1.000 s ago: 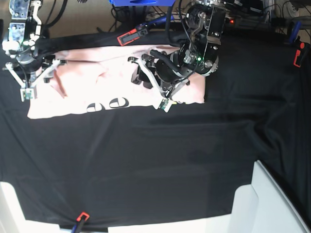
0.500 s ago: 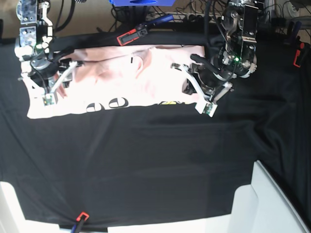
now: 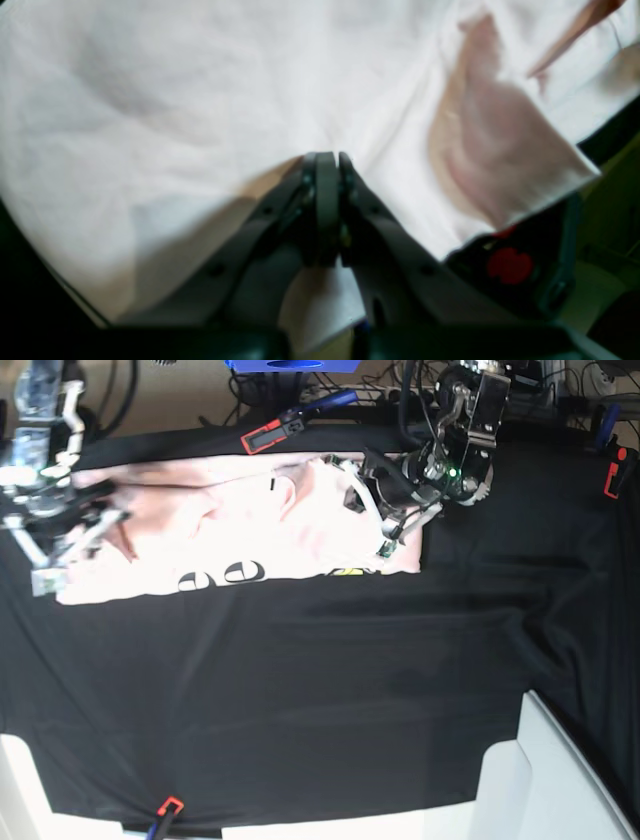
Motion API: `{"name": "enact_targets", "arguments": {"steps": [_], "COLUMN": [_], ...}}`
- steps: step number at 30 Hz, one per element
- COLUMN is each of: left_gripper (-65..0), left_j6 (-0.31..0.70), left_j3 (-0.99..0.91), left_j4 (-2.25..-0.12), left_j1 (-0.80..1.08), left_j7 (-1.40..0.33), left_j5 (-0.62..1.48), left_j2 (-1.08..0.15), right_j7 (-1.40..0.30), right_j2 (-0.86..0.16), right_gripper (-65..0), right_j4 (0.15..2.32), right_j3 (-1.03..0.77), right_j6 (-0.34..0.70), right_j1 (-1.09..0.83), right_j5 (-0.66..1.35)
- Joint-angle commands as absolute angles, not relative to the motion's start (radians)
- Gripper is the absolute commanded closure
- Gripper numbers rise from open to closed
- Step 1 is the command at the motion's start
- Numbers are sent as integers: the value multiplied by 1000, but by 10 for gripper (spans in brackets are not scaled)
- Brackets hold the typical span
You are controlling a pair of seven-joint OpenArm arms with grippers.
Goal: Fold the T-shirt properly
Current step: 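Fold the held shirt end with the left gripper toward the right gripper, then open both grippers and lift them away from the folded shirt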
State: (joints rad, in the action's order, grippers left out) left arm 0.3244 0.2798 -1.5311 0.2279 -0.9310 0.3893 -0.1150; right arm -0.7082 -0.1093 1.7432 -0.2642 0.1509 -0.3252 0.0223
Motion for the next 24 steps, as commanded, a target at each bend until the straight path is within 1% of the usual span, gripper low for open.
{"name": "enact_targets", "arguments": {"steps": [1,4,11,15,17,19,22,24], "left_gripper": [0,0,0,0,0,0,0,0], "left_j6": [329,331,331,331,331,331,331,335], "left_j3": [282,282,269,170,79,-13,-125,-214], "left_j4": [-1538,-1558,-1704,-1790,-1793,-1778,-1738,-1705], "left_j1": [222,222,239,285,311,340,355,358], "left_j7": [-920,-920,-923,-923,-923,-921,-920,-920], "left_j5": [398,398,400,400,400,387,306,246], "left_j2": [-114,-113,-114,-147,-154,-163,-179,-174], "right_j7": [-694,-696,-693,-691,-693,-702,-773,-840], "right_j2": [-104,-105,-108,-124,-145,-166,-166,-168], "right_gripper": [-268,-270,-270,-270,-271,-271,-271,-273], "right_j4": [1759,1758,1756,1756,1739,1709,1643,1577], "right_j3": [-292,-338,-344,-346,-346,-366,-499,-578], "right_j6": [150,151,151,153,206,300,412,509], "right_j1": [-309,-292,-282,-282,-280,-255,-196,-143], "right_j5": [25,25,25,25,36,79,139,157]}}
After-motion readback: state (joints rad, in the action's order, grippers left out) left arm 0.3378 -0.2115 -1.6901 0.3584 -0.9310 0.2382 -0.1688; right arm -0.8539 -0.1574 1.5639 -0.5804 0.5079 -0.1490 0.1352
